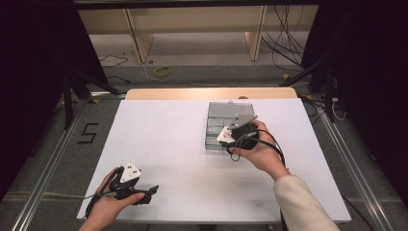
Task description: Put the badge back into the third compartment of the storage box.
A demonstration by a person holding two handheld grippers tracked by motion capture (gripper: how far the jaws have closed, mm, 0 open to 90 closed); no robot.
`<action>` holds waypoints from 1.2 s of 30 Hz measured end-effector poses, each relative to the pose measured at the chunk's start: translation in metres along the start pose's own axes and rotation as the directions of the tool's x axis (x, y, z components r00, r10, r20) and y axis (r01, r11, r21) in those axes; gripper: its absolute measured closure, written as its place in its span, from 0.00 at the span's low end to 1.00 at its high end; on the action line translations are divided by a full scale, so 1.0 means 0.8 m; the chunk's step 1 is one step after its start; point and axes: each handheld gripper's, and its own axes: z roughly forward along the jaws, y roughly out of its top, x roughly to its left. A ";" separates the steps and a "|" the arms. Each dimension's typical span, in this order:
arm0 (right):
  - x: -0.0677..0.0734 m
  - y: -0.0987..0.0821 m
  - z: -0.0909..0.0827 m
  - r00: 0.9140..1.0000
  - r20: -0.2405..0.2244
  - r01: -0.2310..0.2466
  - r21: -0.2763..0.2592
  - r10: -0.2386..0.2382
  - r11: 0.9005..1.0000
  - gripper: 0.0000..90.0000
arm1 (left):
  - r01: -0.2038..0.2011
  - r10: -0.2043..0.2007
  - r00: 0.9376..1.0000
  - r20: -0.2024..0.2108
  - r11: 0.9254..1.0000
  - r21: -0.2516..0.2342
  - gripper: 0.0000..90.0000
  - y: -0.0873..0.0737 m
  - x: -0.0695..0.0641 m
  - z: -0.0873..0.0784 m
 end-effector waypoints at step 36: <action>-0.037 -0.016 0.005 0.992 0.122 -0.023 0.070 0.014 0.997 0.38 | -0.001 0.001 1.000 -0.001 1.000 0.000 0.17 0.000 0.000 -0.001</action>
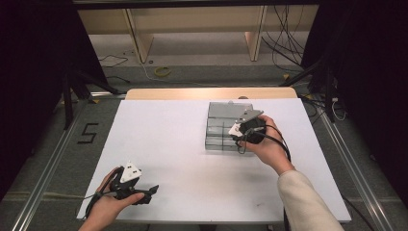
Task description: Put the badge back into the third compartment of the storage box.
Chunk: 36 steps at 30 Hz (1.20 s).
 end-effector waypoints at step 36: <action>-0.041 0.000 0.033 0.992 0.119 0.019 0.222 -0.046 0.975 0.38 | 0.001 -0.001 1.000 0.003 1.000 -0.001 0.17 0.000 -0.001 0.000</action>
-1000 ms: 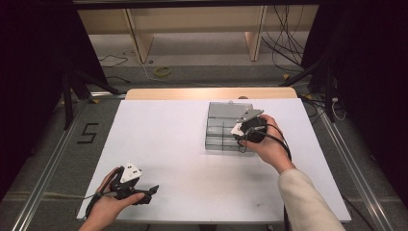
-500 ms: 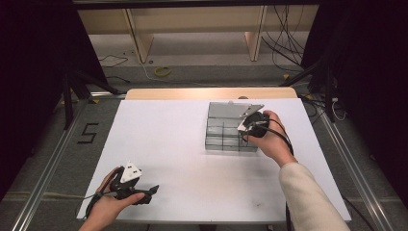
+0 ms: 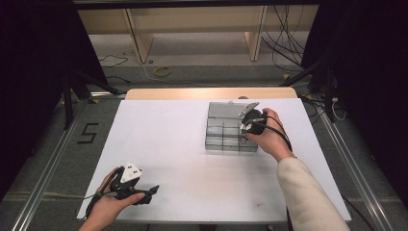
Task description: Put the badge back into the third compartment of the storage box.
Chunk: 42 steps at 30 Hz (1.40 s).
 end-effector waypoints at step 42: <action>0.010 0.020 0.034 0.999 0.036 0.031 0.143 -0.036 0.989 0.31 | -0.002 0.002 1.000 0.001 1.000 0.000 0.17 0.000 0.000 0.000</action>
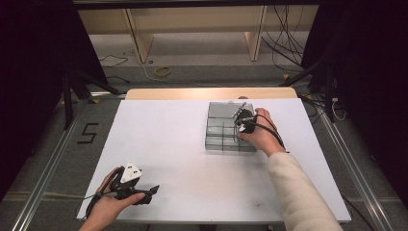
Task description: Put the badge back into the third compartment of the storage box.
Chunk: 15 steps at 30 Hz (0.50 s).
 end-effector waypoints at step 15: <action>-0.003 0.000 -0.021 0.995 -0.036 -0.093 -0.122 0.089 0.988 0.29 | -0.003 0.003 1.000 0.001 1.000 -0.001 0.17 0.000 -0.001 0.000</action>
